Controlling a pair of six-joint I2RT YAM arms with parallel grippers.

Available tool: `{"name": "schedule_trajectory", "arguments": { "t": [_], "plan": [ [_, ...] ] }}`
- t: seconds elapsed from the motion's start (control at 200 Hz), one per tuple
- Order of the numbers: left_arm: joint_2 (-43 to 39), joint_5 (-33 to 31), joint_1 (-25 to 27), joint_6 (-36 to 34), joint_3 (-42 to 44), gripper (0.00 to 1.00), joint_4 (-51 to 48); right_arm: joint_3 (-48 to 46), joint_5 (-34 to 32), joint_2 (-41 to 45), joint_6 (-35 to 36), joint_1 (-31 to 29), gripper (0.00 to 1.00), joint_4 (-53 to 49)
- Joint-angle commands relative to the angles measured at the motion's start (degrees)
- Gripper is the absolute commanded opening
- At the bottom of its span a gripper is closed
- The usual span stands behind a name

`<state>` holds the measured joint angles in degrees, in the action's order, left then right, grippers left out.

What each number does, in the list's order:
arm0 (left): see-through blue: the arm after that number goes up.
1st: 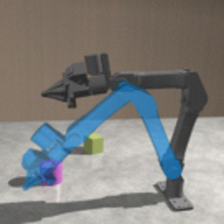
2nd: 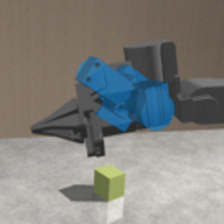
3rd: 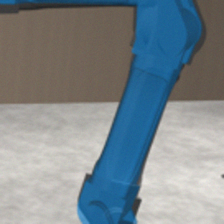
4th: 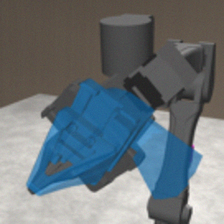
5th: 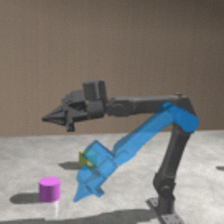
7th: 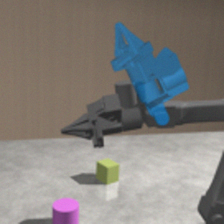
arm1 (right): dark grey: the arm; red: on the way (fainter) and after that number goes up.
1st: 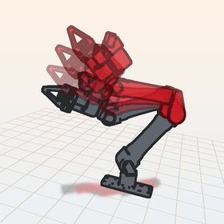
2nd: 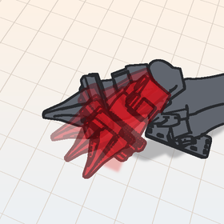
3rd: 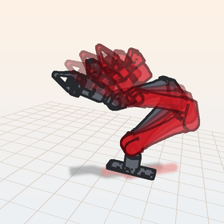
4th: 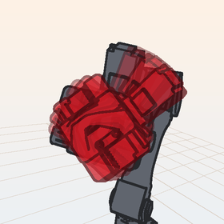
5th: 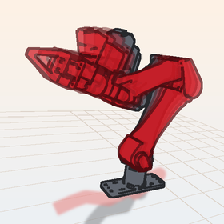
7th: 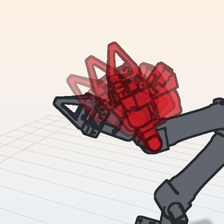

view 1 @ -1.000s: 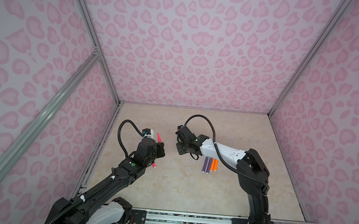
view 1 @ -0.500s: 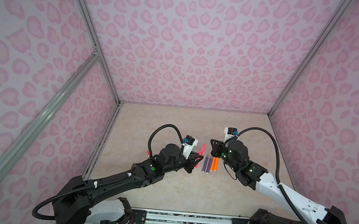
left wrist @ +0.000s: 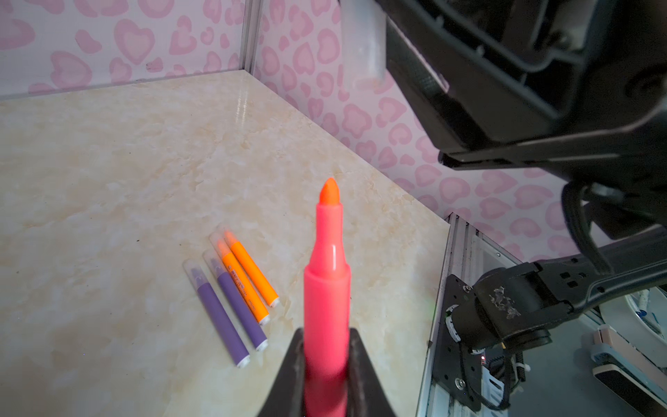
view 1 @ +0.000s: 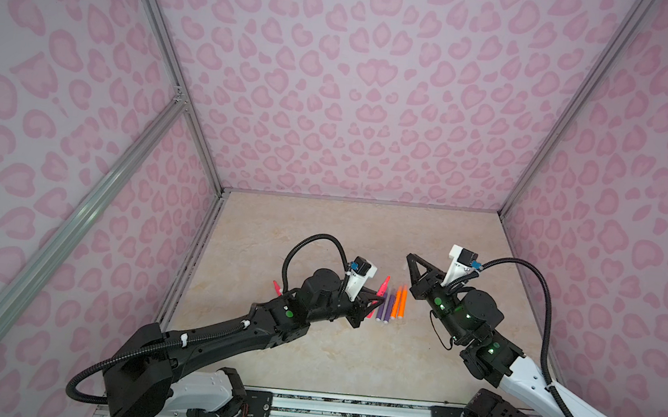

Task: Insert the pens into the pen caps
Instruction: 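Lift the clear cap with the right gripper while the left brings the pink marker forward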

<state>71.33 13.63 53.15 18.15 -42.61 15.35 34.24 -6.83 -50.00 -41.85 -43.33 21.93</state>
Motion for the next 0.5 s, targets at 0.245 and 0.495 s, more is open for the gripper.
{"name": "schedule_trajectory", "arguments": {
  "t": [0.245,0.495],
  "plan": [
    [-0.8,-4.9,-0.1,-0.1,-1.1,0.03,0.1,3.2,-3.3,-7.1,1.2,-5.6,0.0,5.2],
    [-1.0,-6.5,-0.1,-0.1,-1.0,0.03,-0.2,2.5,-6.8,-6.6,1.8,-6.5,0.0,4.4]
  ]
}}
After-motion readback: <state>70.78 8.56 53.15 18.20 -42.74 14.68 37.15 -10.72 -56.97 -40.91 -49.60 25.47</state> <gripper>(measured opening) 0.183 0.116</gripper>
